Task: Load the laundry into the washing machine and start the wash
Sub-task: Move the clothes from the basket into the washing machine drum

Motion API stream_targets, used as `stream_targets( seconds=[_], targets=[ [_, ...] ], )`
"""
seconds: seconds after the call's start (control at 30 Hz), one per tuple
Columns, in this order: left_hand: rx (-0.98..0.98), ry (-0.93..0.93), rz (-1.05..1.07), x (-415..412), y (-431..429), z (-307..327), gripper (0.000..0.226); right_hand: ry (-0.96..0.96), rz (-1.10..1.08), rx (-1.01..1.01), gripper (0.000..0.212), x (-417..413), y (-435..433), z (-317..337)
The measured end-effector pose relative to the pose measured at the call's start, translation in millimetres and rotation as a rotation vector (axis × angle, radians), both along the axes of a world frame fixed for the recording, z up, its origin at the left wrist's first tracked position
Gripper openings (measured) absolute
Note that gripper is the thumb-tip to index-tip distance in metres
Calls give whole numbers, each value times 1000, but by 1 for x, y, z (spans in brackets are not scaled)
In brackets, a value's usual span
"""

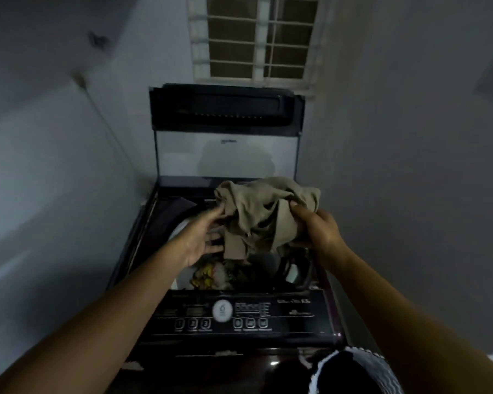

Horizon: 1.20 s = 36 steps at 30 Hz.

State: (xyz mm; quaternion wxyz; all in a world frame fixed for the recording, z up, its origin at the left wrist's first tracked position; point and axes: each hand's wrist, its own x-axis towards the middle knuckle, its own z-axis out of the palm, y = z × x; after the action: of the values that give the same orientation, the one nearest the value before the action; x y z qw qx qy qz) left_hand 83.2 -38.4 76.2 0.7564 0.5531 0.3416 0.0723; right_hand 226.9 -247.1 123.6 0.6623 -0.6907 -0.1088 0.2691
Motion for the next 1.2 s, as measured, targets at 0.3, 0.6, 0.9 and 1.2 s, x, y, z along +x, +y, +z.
stream_targets(
  seconds=[0.3,0.6,0.9,1.2],
  targets=[
    [108,285,35,11,76,-83,13,8,148,-342,36,9,90,-79],
    [110,428,-158,20,113,-142,7,-213,159,-726,11,30,120,-164],
    [115,476,-310,42,121,-169,32,-284,361,-1055,34,48,134,-208],
    [196,482,-363,59,121,-162,33,-232,396,-985,36,48,133,-200]
  ],
)
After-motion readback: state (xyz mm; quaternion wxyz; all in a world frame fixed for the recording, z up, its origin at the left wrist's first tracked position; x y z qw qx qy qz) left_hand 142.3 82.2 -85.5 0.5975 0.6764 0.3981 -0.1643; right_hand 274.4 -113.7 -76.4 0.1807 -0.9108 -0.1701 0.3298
